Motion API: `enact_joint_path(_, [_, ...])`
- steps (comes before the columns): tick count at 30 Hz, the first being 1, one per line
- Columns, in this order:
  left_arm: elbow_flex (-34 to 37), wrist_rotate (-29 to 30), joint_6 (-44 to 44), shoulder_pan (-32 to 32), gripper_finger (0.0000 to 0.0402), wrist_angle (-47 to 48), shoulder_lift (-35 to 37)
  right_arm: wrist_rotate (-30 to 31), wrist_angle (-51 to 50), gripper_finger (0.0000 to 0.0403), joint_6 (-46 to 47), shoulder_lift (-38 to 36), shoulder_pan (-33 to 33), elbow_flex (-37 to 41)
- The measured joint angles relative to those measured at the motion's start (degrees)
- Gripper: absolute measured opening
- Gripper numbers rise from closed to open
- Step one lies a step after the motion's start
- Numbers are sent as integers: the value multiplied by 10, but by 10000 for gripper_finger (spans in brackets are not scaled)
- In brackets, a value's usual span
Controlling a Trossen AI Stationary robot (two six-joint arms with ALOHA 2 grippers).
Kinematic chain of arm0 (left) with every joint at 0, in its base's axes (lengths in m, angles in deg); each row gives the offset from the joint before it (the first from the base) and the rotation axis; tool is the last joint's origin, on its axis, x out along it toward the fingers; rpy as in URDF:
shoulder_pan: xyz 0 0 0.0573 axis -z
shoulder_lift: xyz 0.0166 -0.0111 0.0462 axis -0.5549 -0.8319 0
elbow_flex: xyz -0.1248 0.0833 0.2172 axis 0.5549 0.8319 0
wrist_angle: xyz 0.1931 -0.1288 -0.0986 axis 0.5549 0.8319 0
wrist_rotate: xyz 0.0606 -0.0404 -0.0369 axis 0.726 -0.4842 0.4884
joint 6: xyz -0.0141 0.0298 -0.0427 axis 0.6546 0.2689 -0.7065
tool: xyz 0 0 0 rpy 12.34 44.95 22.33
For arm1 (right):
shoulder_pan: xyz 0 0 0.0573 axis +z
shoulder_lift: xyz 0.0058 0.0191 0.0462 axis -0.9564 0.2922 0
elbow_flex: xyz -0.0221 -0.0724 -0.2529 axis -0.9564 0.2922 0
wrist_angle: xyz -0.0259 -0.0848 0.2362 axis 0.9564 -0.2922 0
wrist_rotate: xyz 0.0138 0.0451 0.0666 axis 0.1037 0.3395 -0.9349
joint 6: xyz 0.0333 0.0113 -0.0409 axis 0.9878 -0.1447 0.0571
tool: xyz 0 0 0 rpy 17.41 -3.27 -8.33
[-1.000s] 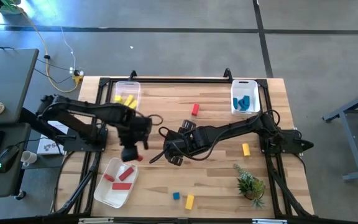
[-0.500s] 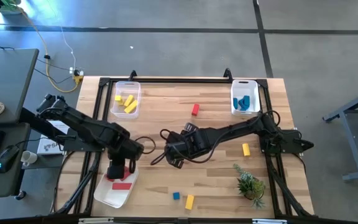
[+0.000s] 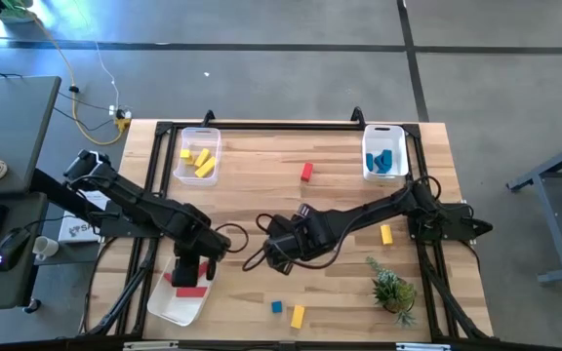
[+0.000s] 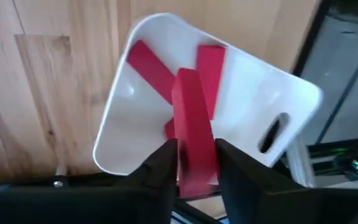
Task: Sort & place blocks by color
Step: Put the red block into the bottom white bin, then put the yellow block into the transparent bin
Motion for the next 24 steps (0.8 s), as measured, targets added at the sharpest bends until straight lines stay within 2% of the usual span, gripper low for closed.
enact_joint_path(10, [1,21,27,-2,161,11,-10,15,-90,213,99,0,20,0])
enact_joint_path(17, [1,75,29,-17,168,7,3,48,-176,213,137,0,36,0])
enact_joint_path(24, [0,102,17,-48,168,4,33,88,-178,213,124,0,37,2])
